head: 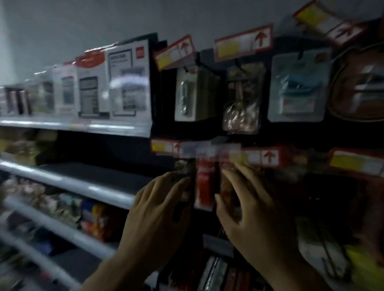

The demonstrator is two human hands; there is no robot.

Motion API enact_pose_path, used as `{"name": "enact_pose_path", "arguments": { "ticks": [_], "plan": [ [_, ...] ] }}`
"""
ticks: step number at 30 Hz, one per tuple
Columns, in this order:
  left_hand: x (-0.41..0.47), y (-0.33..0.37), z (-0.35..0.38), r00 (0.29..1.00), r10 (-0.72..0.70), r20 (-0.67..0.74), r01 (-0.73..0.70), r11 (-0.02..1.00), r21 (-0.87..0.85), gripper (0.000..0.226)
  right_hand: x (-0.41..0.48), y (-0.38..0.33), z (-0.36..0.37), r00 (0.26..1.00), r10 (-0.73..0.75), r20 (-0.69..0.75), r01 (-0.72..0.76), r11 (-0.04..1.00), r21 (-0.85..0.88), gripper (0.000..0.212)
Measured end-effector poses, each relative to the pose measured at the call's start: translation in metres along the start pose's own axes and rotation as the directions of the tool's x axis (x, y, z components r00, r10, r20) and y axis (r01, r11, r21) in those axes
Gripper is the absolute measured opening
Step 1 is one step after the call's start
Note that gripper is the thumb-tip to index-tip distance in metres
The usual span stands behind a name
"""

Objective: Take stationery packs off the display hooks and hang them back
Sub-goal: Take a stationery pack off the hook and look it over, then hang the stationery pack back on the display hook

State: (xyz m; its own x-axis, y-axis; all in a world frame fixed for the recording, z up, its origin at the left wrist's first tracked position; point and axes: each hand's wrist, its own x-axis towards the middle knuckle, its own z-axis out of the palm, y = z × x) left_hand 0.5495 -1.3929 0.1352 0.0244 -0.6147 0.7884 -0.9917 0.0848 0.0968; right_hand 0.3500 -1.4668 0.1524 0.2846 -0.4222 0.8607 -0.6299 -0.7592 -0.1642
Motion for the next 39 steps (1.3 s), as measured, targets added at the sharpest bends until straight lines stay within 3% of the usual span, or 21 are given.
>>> {"name": "enact_pose_path", "arguments": {
  "ticks": [5,8,11,17,21,29,34,39],
  "plan": [
    [-0.116,-0.034,-0.018,0.967,-0.226,0.118,0.209,0.968,0.139,0.057,-0.076,-0.028,0.045,0.973,0.047,0.227,-0.089,0.98,0.178,0.056],
    [-0.191,-0.051,-0.025,0.916,-0.375,0.142,0.342,0.916,0.211,0.057,-0.128,-0.051,0.077,0.904,0.053,0.423,-0.166,0.958,0.233,0.062],
    [-0.265,-0.07,-0.037,0.812,-0.559,0.168,0.508,0.818,0.27,0.065,-0.177,-0.083,0.11,0.778,-0.002,0.628,-0.182,0.956,0.229,0.072],
    [-0.407,-0.106,-0.09,0.589,-0.798,0.126,0.713,0.587,0.384,0.053,-0.262,-0.192,0.177,0.603,-0.166,0.78,-0.203,0.914,0.352,0.077],
    [-0.493,-0.14,-0.14,0.413,-0.908,0.068,0.816,0.402,0.415,0.056,-0.304,-0.291,0.216,0.48,-0.332,0.812,-0.18,0.869,0.462,0.074],
    [-0.62,-0.219,-0.249,0.232,-0.965,-0.122,0.87,0.15,0.471,0.06,-0.355,-0.485,0.284,0.255,-0.621,0.741,0.0,0.767,0.642,0.066],
    [-0.683,-0.263,-0.308,0.089,-0.977,-0.195,0.867,-0.021,0.499,0.068,-0.373,-0.58,0.319,0.165,-0.714,0.68,0.036,0.694,0.72,0.066],
    [-0.716,-0.301,-0.354,0.005,-0.964,-0.265,0.864,-0.13,0.487,0.067,-0.375,-0.656,0.341,0.115,-0.748,0.654,0.015,0.66,0.751,0.067]
  ]
}}
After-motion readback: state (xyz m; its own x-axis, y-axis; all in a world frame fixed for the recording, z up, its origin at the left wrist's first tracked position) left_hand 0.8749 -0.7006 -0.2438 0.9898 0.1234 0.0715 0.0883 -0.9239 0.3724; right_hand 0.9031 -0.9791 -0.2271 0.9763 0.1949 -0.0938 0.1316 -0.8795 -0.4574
